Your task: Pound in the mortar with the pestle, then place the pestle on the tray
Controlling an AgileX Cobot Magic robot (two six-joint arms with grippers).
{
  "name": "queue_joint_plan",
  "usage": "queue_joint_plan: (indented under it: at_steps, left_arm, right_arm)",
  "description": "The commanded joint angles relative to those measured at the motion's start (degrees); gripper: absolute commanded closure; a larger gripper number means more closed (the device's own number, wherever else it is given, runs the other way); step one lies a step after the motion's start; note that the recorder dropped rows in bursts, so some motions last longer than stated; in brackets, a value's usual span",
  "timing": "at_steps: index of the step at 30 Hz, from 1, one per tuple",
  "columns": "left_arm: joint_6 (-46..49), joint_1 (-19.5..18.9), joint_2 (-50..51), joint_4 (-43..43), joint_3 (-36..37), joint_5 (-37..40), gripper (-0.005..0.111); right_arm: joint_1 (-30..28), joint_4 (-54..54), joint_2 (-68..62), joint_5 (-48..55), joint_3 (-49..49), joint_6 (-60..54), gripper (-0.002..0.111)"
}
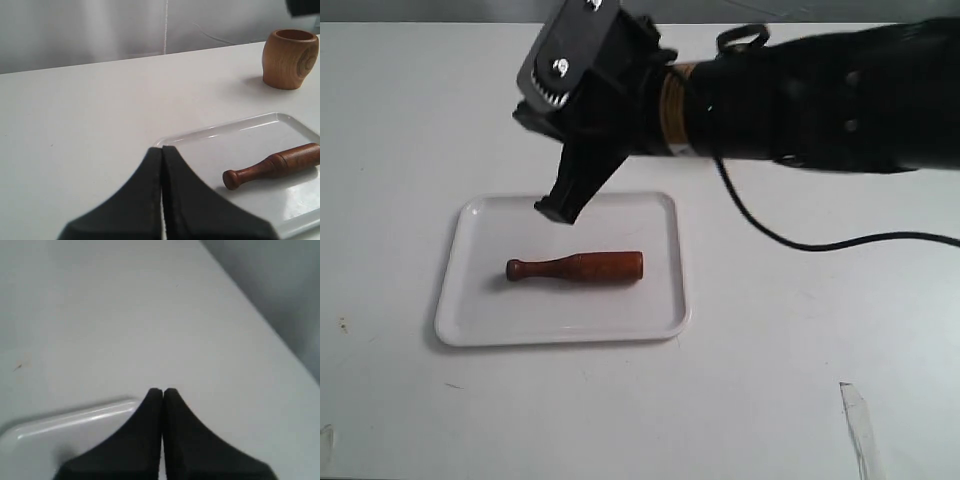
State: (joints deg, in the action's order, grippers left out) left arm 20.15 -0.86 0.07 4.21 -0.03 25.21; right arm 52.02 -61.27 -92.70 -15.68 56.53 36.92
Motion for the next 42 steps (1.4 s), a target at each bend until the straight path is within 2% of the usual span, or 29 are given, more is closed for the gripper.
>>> queue_joint_plan:
  at_steps: [1, 8, 17, 28, 42]
  left_arm:
    - [-0.47, 0.44, -0.07, -0.42, 0.03, -0.17, 0.107]
    - [-0.47, 0.44, -0.07, -0.42, 0.03, -0.17, 0.107]
    - [-0.47, 0.44, -0.07, -0.42, 0.03, -0.17, 0.107]
    - [-0.47, 0.44, -0.07, -0.42, 0.03, -0.17, 0.107]
    - [-0.47, 0.44, -0.07, -0.42, 0.03, -0.17, 0.107]
  right_arm:
    - [0.21, 0.27, 10.55, 8.29, 0.25, -0.05, 0.108]
    - [0.21, 1.15, 25.82, 20.15, -2.04, -0.05, 0.108]
    - [0.21, 11.72, 43.39, 30.88, -6.47, -0.05, 0.108]
    - [0.21, 12.88, 52.84, 30.99, -6.47, -0.05, 0.108]
    - [0.21, 12.88, 53.93, 30.99, -6.47, -0.05, 0.108]
